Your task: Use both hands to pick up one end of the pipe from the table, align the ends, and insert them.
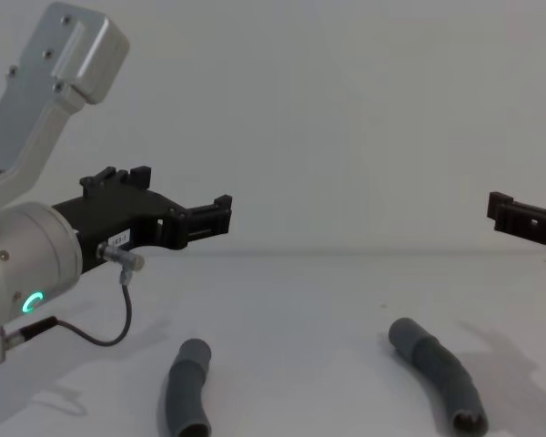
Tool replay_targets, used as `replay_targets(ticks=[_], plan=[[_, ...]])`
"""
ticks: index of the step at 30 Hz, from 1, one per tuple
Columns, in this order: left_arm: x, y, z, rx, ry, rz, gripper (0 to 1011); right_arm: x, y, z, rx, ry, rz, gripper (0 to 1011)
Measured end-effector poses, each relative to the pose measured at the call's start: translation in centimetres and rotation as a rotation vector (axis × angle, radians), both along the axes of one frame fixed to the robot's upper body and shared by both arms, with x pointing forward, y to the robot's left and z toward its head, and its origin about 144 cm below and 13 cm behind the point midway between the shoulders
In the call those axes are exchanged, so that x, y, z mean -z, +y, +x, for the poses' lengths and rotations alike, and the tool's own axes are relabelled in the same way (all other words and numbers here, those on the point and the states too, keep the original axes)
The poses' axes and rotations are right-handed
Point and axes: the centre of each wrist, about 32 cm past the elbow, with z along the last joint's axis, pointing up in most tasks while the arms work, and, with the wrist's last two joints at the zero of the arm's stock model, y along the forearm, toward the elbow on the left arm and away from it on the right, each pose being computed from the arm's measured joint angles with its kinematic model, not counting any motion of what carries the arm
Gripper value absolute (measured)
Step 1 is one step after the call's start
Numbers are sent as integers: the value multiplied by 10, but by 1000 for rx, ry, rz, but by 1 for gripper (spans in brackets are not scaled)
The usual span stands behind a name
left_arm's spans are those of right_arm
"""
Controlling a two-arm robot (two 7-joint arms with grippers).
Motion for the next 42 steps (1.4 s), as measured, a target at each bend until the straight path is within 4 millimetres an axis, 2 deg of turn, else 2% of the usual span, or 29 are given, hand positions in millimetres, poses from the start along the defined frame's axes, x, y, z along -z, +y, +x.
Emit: replay_targets(ticks=[29, 42], plan=[[-2, -1, 0, -5, 19, -7, 1001, 0, 0, 0, 0, 0, 0, 1003], [-28, -11, -9, -24, 118, -18, 1001, 0, 0, 0, 0, 0, 0, 1003]])
